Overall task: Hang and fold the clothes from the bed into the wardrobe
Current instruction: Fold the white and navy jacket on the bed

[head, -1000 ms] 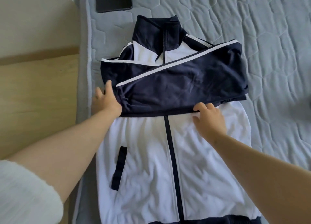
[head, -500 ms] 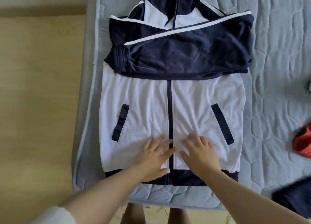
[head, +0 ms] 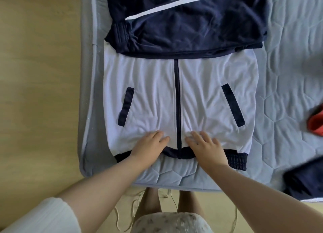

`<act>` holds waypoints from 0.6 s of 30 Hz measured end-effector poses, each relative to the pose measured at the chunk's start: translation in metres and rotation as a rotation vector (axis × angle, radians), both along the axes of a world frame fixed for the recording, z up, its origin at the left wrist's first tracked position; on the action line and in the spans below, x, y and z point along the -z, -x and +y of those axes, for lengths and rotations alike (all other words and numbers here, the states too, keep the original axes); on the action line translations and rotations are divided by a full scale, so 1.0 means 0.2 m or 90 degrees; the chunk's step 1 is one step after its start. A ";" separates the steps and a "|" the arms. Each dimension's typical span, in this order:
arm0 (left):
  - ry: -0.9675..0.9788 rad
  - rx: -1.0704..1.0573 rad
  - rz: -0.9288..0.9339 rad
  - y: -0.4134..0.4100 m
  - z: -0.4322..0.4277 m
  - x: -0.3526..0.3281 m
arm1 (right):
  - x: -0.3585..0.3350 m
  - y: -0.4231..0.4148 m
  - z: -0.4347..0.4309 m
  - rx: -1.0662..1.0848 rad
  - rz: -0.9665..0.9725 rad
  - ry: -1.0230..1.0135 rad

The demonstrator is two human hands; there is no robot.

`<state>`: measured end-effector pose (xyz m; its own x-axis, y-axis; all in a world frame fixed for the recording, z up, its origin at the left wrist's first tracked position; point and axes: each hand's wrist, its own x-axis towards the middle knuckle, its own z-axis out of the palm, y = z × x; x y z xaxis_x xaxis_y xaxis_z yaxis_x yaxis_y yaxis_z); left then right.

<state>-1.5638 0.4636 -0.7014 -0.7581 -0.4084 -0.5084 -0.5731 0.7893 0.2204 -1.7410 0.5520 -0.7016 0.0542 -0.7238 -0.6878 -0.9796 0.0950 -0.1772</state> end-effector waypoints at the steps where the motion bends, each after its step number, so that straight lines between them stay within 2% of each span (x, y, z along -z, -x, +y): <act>1: -0.036 -0.028 -0.068 0.02 -0.02 -0.02 | -0.02 0.00 -0.02 0.015 -0.005 0.000; 3: -0.070 -0.034 -0.176 0.04 -0.06 -0.05 | -0.08 0.01 -0.07 0.050 -0.010 -0.031; 5: -0.099 -0.036 -0.225 0.08 -0.10 -0.13 | -0.16 0.00 -0.13 0.072 -0.012 -0.080; 10: -0.299 -0.002 -0.350 0.11 -0.21 -0.41 | -0.41 0.02 -0.18 0.092 -0.063 -0.231; 18: -0.552 -0.010 -0.532 0.03 -0.11 -0.75 | -0.79 -0.03 -0.06 -0.026 -0.150 -0.486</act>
<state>-1.5700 0.4408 -0.5518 -0.0621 0.3057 -0.9501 -0.8001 0.5538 0.2305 -1.7351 0.5394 -0.5443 0.2760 -0.0522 -0.9597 -0.9299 0.2380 -0.2803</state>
